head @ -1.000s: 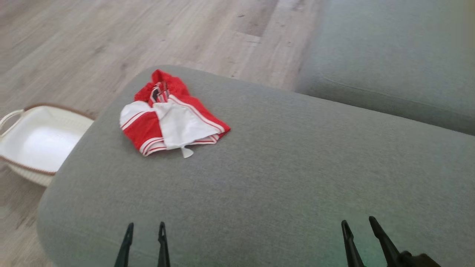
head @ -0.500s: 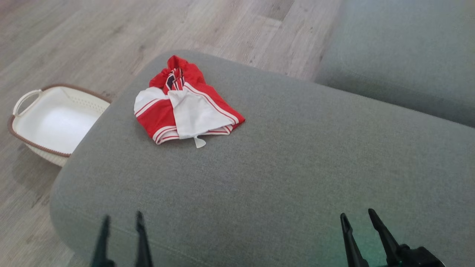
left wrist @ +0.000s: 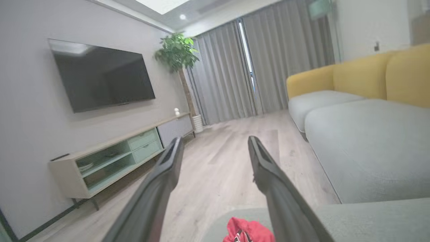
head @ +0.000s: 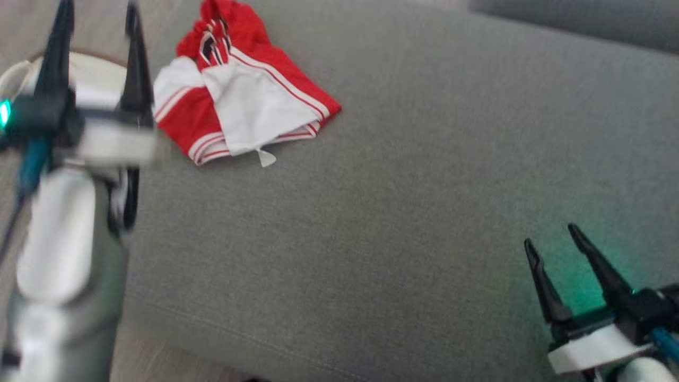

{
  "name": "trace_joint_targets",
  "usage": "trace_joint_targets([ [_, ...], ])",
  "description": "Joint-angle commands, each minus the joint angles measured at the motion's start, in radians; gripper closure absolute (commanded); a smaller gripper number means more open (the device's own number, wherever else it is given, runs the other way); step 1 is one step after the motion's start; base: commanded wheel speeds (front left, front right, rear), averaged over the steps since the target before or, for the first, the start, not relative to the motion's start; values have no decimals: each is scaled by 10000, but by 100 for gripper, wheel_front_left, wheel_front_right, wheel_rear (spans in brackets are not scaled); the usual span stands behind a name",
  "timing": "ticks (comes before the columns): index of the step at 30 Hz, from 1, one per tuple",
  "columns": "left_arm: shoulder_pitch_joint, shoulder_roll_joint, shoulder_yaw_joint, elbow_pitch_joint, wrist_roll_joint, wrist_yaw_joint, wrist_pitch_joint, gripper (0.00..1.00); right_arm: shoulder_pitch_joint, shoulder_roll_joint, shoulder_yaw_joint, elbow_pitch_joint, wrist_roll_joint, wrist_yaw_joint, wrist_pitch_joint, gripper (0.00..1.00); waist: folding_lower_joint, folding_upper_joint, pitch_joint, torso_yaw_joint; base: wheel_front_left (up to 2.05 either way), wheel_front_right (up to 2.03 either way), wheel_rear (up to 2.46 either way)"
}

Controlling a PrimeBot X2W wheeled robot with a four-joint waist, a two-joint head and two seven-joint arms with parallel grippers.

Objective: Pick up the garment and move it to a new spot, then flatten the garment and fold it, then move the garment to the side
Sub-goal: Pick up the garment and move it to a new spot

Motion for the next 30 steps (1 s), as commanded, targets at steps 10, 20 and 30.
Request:
trace_joint_targets([
  [10, -4252, -53, 268, 5702, -710, -590, 1609, 0, -742, -1463, 546, -975, 95, -9, 189, 0, -4, 0, 1813, -839, 0, 0, 0],
  [20, -4853, -395, 343, 9768, -1234, -816, 2011, 0, -822, -1808, 624, -1708, 108, -9, 646, 0, -4, 0, 2609, -1226, 0, 0, 0],
  [30, -5291, -293, 289, 10603, -1321, -872, 483, 100, -879, -1751, 514, -1827, 76, -9, 724, 0, -4, 0, 2651, -1272, 0, 0, 0],
])
